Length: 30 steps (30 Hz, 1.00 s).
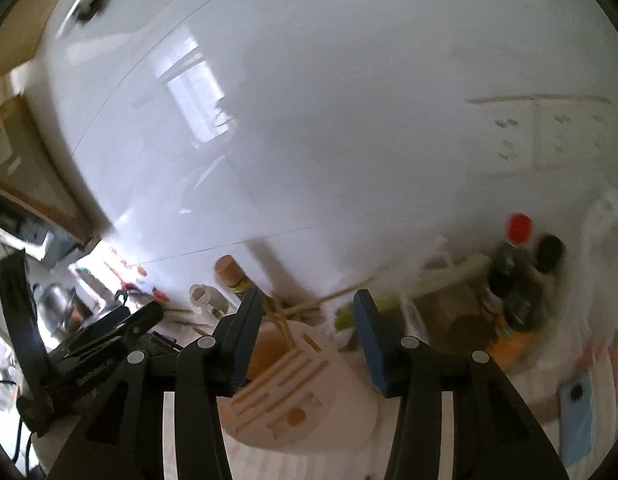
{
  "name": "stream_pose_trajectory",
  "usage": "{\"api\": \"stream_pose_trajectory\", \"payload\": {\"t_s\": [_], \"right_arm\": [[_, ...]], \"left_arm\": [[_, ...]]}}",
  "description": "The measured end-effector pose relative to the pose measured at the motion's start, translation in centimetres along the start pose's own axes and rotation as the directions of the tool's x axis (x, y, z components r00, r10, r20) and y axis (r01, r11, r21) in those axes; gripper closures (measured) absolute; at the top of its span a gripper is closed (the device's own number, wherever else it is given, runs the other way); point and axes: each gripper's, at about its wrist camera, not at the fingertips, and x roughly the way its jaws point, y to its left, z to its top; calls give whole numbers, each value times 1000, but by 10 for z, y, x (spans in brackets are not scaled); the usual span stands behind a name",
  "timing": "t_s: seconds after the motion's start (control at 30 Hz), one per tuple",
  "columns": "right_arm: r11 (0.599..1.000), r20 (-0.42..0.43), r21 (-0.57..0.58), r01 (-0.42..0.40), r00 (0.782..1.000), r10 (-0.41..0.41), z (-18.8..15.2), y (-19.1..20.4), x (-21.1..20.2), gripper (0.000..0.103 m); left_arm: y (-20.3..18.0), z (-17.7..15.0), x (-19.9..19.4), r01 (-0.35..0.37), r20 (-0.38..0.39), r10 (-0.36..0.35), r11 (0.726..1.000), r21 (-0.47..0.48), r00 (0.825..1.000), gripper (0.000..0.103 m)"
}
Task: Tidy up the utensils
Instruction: 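Raise both chopsticks over the holder and open both tools to drop them in, then lower both tools to the row and grasp a light chopstick with the right tool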
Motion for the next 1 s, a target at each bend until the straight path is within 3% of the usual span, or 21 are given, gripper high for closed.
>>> {"api": "stream_pose_trajectory", "payload": {"t_s": [0.1,0.17,0.2,0.33,0.5,0.53,0.6,0.67,0.8,0.9,0.97,1.0], "right_arm": [[997,-23,60,47,999,-46,-12,-19,-15,53],[989,-66,101,106,993,-100,-26,-37,-25,53],[985,-86,115,127,989,-117,-34,-45,-29,53],[966,-206,151,209,962,-176,-75,-82,-39,53],[935,-385,129,330,885,-260,-140,-126,-32,53],[925,-433,120,360,858,-277,-156,-138,-27,53],[915,-488,117,385,825,-285,-178,-155,-21,53],[906,-549,88,414,779,-302,-204,-170,-10,53],[903,-619,61,424,726,-299,-237,-186,7,54],[904,-651,38,427,697,-302,-254,-190,16,57],[902,-664,13,432,678,-315,-264,-193,19,66],[900,-653,-2,435,681,-331,-265,-192,18,71]], "left_arm": [[-5,-17,-11,-19,-18,20,1000,24,1000,24],[-13,-36,-16,-29,-48,32,998,58,998,3],[-15,-45,-17,-28,-66,32,997,66,997,0],[-29,-97,-14,-11,-176,28,995,98,984,0],[-47,-172,12,10,-362,35,993,121,932,0],[-51,-185,19,15,-396,36,992,125,917,0],[-59,-214,34,23,-476,41,991,128,878,0],[-65,-235,45,30,-534,44,991,130,844,0],[-78,-271,62,44,-612,48,990,135,790,2],[-84,-284,71,48,-637,53,989,140,769,23],[-87,-284,70,61,-626,29,991,122,780,39],[-89,-283,70,56,-621,41,989,136,783,49]]}}
